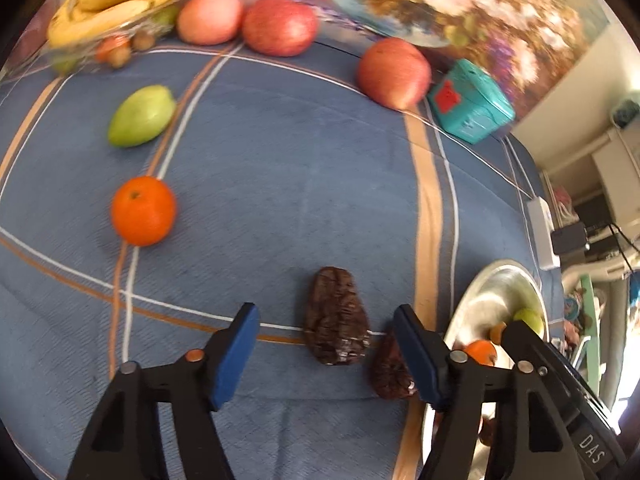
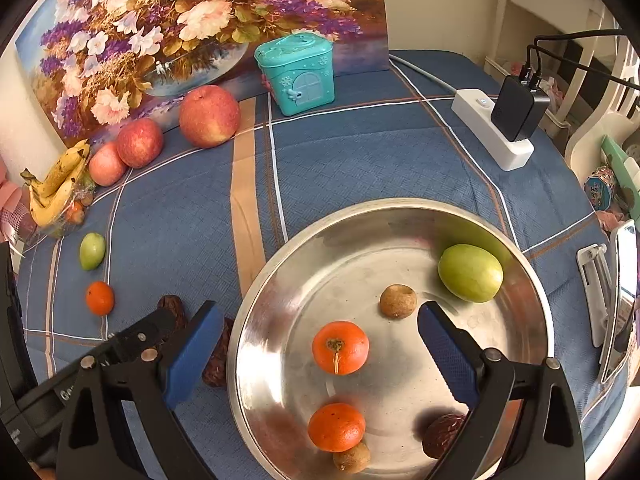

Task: Organize fruits
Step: 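Grasp a dark red date with the left tool while the right tool grasps another date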

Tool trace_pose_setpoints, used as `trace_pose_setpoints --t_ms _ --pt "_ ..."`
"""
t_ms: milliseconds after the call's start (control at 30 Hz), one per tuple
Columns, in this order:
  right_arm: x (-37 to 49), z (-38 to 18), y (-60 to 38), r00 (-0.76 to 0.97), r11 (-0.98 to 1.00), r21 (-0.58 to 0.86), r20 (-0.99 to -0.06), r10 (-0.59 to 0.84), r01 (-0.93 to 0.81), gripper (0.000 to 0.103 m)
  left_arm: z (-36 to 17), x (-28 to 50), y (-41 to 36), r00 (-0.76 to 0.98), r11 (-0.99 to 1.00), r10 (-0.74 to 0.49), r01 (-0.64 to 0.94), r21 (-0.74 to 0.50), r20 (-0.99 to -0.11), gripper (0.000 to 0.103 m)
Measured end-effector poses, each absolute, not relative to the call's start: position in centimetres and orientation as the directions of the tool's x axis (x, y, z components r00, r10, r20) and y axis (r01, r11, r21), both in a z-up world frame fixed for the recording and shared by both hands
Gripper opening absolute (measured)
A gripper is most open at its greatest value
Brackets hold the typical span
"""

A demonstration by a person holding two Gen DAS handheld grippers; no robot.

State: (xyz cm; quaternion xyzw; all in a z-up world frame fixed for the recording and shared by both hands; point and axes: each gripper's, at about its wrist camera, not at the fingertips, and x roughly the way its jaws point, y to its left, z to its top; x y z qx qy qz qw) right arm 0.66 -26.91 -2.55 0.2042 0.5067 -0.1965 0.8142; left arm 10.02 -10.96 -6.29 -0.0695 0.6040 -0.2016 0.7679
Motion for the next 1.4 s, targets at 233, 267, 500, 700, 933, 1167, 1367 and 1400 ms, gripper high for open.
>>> trace_pose_setpoints --t_ms 233,267,500,700,933,1167,1367,1400 --pt "0.6 -2.6 -26.9 0.41 0.837 0.137 -0.905 -0.111 0.529 0.098 -6.7 10.2 -12.2 0.171 0.902 -0.395 0.257 -0.347 -0.902 0.049" --pt "0.7 -2.6 -26.9 0.41 0.837 0.137 -0.905 -0.111 0.529 0.098 -6.7 10.2 -12.2 0.172 0.903 -0.393 0.256 -0.344 -0.903 0.046" --pt "0.6 -2.5 -27.0 0.411 0.833 0.141 -0.905 -0.11 0.535 0.098 -6.8 10.1 -12.0 0.168 0.906 -0.386 0.256 -0.338 -0.907 0.041" --pt "0.6 -2.5 -27.0 0.411 0.831 0.144 -0.905 -0.108 0.537 0.098 -6.6 10.1 -11.2 0.156 0.903 -0.403 0.23 -0.363 -0.902 0.039" --pt "1.7 -2.4 -25.5 0.425 0.873 0.174 -0.904 -0.041 0.455 0.098 -5.7 10.4 -9.3 0.151 0.908 -0.407 0.173 -0.381 -0.901 0.039" --pt "3.0 -2.7 -22.3 0.425 0.925 0.208 -0.903 0.058 0.317 0.09 -4.3 11.1 -6.0 0.186 0.905 -0.426 0.098 -0.415 -0.885 0.039" --pt "3.9 -3.2 -19.7 0.388 0.952 0.205 -0.916 0.105 0.226 0.053 -3.8 11.1 -4.6 0.196 0.897 -0.441 0.065 -0.437 -0.876 0.039" --pt "4.0 -3.3 -19.5 0.384 0.955 0.202 -0.917 0.107 0.217 0.047 -3.7 11.1 -4.5 0.197 0.895 -0.444 0.062 -0.441 -0.874 0.039"
